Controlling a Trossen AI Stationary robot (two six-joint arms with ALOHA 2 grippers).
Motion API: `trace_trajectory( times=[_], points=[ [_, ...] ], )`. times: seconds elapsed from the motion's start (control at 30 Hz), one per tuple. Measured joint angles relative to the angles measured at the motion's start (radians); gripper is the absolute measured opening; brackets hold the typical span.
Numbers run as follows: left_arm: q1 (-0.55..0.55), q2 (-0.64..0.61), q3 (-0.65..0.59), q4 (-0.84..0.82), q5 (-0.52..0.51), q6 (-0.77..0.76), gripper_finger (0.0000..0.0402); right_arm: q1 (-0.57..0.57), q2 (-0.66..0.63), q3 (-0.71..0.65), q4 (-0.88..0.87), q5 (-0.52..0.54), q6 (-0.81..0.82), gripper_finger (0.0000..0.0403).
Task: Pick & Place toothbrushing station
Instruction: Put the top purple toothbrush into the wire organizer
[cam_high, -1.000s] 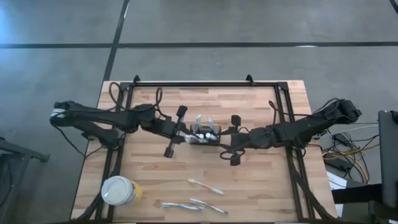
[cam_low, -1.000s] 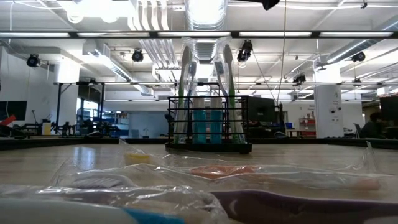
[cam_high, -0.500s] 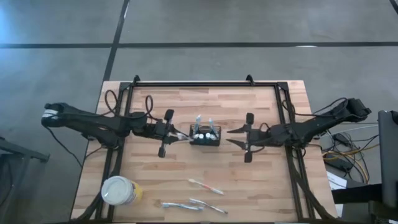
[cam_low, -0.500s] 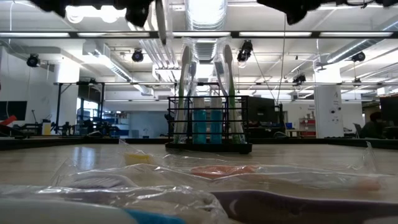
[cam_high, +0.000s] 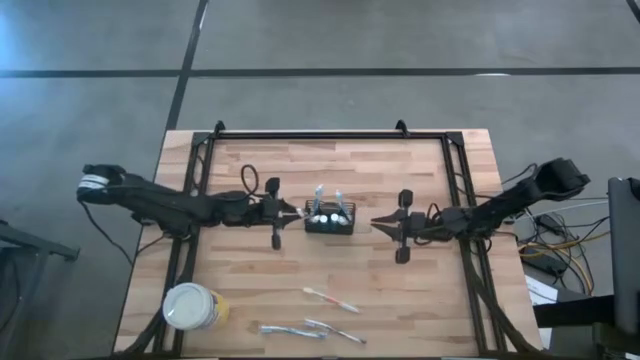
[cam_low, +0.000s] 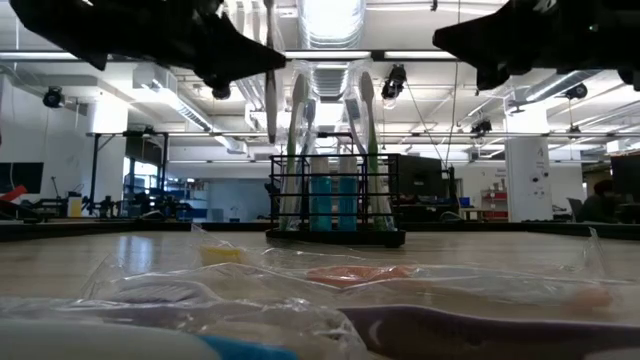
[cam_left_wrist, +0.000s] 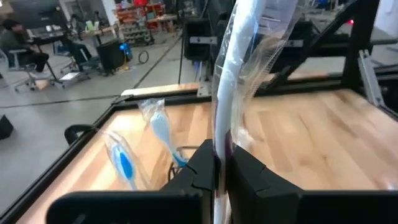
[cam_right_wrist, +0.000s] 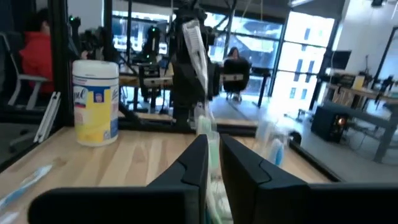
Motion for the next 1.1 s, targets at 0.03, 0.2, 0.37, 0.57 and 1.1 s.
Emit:
trace_trajectory(
  times=[0.03, 0.2, 0.37, 0.57, 1.1],
  points=[
    [0.004, 0.02, 0.005, 0.018, 0.0, 0.001, 0.002, 0.0, 0.005, 0.0, 0.011, 0.0, -0.008, 0.0034],
    [0.012, 0.104, 0.031, 0.04, 0.0, 0.003, 0.002, 0.0, 0.013, 0.034, -0.039, 0.0, -0.007, 0.0031],
    [0.012, 0.144, 0.058, 0.05, 0.0, 0.009, 0.002, 0.0, 0.014, 0.07, -0.127, 0.0, 0.003, 0.0031],
    [0.014, 0.145, 0.059, 0.051, 0.0, 0.017, 0.002, 0.0, 0.015, 0.087, -0.149, 0.0, 0.009, 0.0031],
    [0.023, 0.245, 0.057, 0.041, -0.056, -0.035, 0.002, 0.0, 0.016, 0.083, -0.149, 0.0, 0.012, 0.0031]
  ],
)
